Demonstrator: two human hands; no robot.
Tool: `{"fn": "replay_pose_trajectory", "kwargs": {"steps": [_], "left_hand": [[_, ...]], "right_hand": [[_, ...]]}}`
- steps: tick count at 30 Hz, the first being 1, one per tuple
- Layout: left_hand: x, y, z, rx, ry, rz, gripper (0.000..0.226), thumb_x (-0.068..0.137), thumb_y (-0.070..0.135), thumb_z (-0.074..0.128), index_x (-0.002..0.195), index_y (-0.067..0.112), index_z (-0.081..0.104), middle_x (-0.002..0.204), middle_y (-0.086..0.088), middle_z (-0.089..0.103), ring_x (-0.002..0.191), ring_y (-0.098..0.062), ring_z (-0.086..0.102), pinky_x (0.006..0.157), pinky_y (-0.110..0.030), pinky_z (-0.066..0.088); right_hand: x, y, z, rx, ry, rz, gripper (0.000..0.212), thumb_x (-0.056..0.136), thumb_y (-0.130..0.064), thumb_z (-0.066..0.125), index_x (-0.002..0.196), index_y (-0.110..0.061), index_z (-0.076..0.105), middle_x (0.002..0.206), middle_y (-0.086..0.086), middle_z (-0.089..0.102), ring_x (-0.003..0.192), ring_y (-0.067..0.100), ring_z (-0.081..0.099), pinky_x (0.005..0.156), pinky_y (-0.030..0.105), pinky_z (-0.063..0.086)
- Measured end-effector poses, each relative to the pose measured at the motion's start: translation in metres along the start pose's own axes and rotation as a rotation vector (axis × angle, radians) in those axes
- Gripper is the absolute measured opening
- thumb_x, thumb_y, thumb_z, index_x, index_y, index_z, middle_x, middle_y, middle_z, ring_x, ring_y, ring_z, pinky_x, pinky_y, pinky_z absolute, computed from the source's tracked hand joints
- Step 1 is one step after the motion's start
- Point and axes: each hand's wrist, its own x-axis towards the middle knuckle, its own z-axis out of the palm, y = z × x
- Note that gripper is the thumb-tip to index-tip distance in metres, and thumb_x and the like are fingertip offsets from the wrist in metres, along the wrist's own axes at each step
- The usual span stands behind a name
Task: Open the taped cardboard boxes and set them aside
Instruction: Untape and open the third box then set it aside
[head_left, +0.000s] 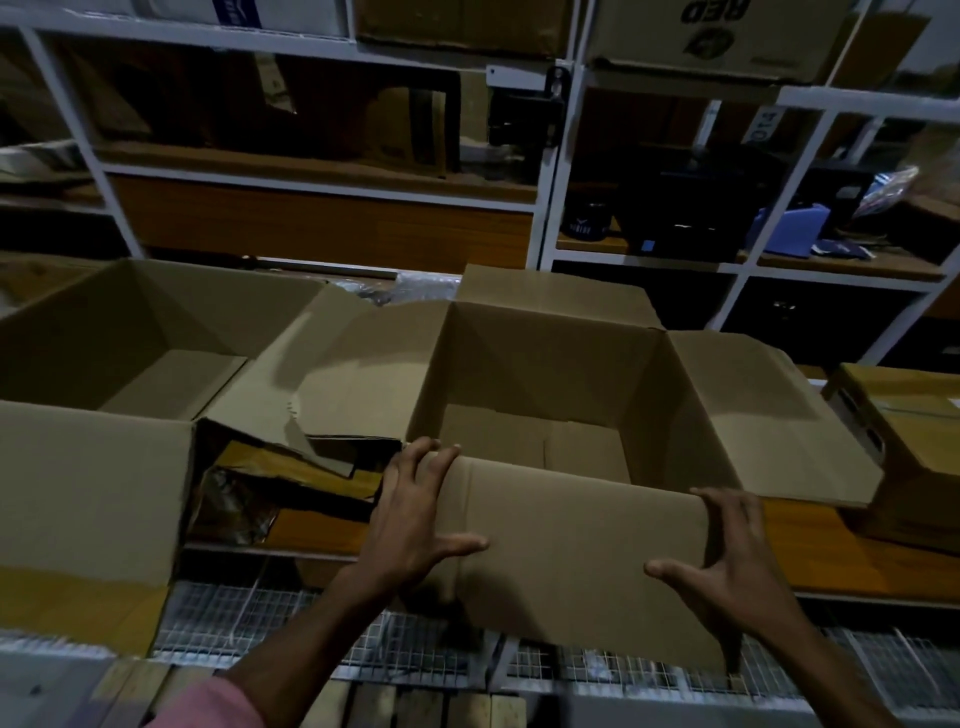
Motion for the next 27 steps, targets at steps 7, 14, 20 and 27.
{"fn": "replay_pose_trajectory", "kwargs": {"steps": [7, 14, 20, 27], "left_hand": [[-0.001, 0.031, -0.02, 0.03, 0.087, 0.128, 0.113, 0.055, 0.07, 0.086, 0.148, 0.038, 0.031, 0.153, 0.007, 0.018, 0.138, -0.02, 0.03, 0.107, -0.043, 0.044], [-0.018, 0.056, -0.07, 0.025, 0.152, 0.256, 0.113, 0.054, 0.067, 0.087, 0.147, 0.036, 0.03, 0.152, 0.005, 0.02, 0.135, -0.022, 0.036, 0.106, -0.049, 0.047], [-0.033, 0.046, -0.148, 0.029, 0.313, 0.342, 0.114, 0.051, 0.07, 0.083, 0.147, 0.028, 0.038, 0.15, -0.001, 0.026, 0.131, -0.026, 0.041, 0.094, -0.05, 0.051], [-0.065, -0.016, -0.275, 0.084, 0.478, 0.383, 0.114, 0.054, 0.064, 0.083, 0.15, 0.022, 0.038, 0.155, -0.001, 0.024, 0.13, -0.036, 0.044, 0.097, -0.057, 0.047]], "right_hand": [[-0.01, 0.003, -0.026, 0.038, 0.057, 0.049, 0.122, 0.034, -0.078, 0.083, 0.143, -0.045, 0.039, 0.131, -0.013, 0.028, 0.114, 0.024, 0.046, 0.089, 0.049, 0.056], [-0.053, -0.039, -0.058, 0.014, 0.25, -0.037, 0.119, 0.027, -0.088, 0.074, 0.132, -0.037, 0.052, 0.129, -0.008, 0.032, 0.109, 0.023, 0.047, 0.083, 0.043, 0.053], [-0.064, -0.119, -0.075, -0.02, 0.388, -0.194, 0.104, 0.036, -0.05, 0.092, 0.131, -0.026, 0.057, 0.133, 0.0, 0.035, 0.112, 0.024, 0.045, 0.09, 0.05, 0.053], [-0.067, -0.26, -0.049, -0.054, 0.455, -0.392, 0.104, 0.042, -0.048, 0.09, 0.136, -0.019, 0.055, 0.135, 0.01, 0.036, 0.112, 0.019, 0.039, 0.085, 0.039, 0.045]]}}
